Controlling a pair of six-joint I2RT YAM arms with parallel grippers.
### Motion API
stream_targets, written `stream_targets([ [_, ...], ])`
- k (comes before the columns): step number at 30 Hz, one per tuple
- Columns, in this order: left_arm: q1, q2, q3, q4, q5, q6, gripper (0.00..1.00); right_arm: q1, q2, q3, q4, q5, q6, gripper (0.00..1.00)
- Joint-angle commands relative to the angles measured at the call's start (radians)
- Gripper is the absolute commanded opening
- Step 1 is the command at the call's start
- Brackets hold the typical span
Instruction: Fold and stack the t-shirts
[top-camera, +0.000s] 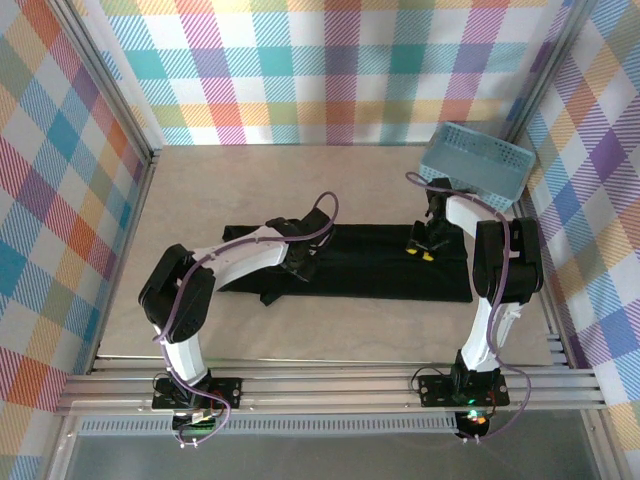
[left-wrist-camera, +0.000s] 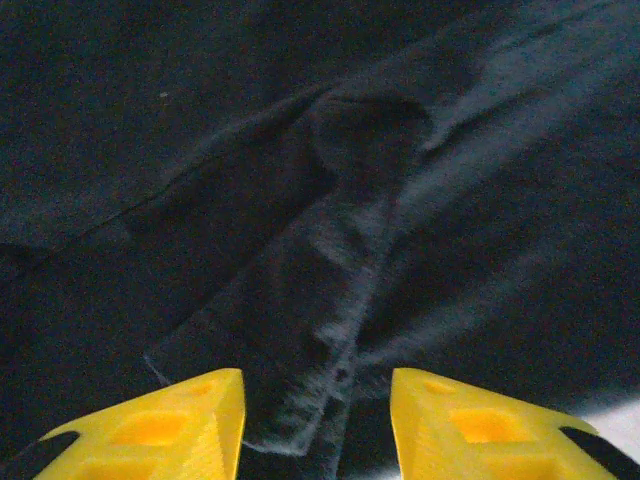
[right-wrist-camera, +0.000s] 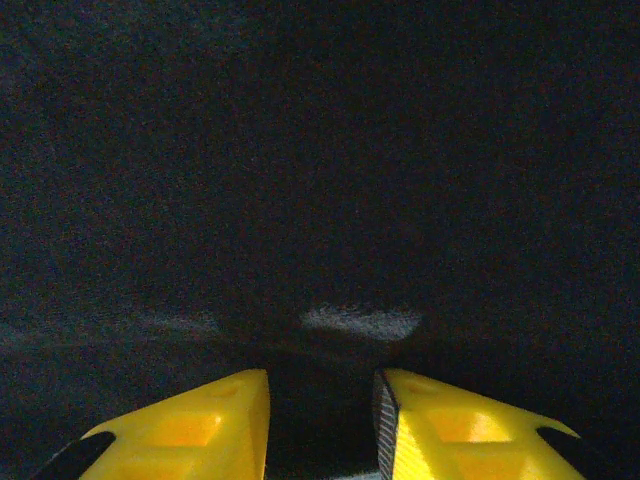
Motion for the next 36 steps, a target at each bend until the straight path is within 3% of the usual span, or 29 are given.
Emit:
stream_targets([
  [1, -0.011, 0.031, 0.005, 0.010, -0.097, 0.053, 0.36, 0.005, -0.029, -0.010, -0.014, -0.018, 0.004, 0.34],
  [4, -0.011, 0.049, 0.007, 0.009, -0.100, 0.055, 0.30, 0.005, -0.027, -0.007, -0.014, -0.018, 0.005, 0.34],
  [9, -0.019, 0.045, 0.043, -0.051, -0.085, 0.016, 0.01, 0.005, -0.024, 0.000, -0.019, -0.014, 0.002, 0.34],
  [11, -0.019, 0.048, 0.101, -0.127, -0.059, -0.052, 0.00, 0.005, -0.023, 0.004, -0.022, -0.012, 0.001, 0.34],
  [16, -0.021, 0.124, 0.267, -0.340, 0.228, -0.316, 0.00, 0.005, -0.013, 0.015, -0.026, -0.009, -0.002, 0.34],
  [18, -0.022, 0.162, 0.289, -0.375, 0.329, -0.422, 0.00, 0.005, -0.007, 0.022, -0.030, -0.011, -0.006, 0.34],
  [23, -0.021, 0.252, 0.296, -0.336, 0.450, -0.610, 0.00, 0.005, 0.008, 0.031, -0.036, -0.013, -0.018, 0.34],
  [24, -0.021, 0.267, 0.300, -0.324, 0.462, -0.636, 0.01, 0.005, 0.009, 0.033, -0.038, -0.014, -0.019, 0.34],
  [27, -0.020, 0.288, 0.318, -0.301, 0.491, -0.667, 0.35, 0.005, 0.011, 0.034, -0.041, -0.014, -0.023, 0.33],
  [28, -0.021, 0.276, 0.316, -0.288, 0.494, -0.672, 0.41, 0.005, 0.013, 0.035, -0.041, -0.014, -0.023, 0.33],
  [34, 0.020, 0.083, 0.142, -0.088, 0.620, -0.726, 0.38, 0.005, 0.026, 0.048, -0.043, -0.012, -0.024, 0.33],
  [36, 0.056, 0.003, 0.070, -0.067, 0.606, -0.750, 0.39, 0.005, 0.030, 0.053, -0.043, -0.015, -0.023, 0.33],
])
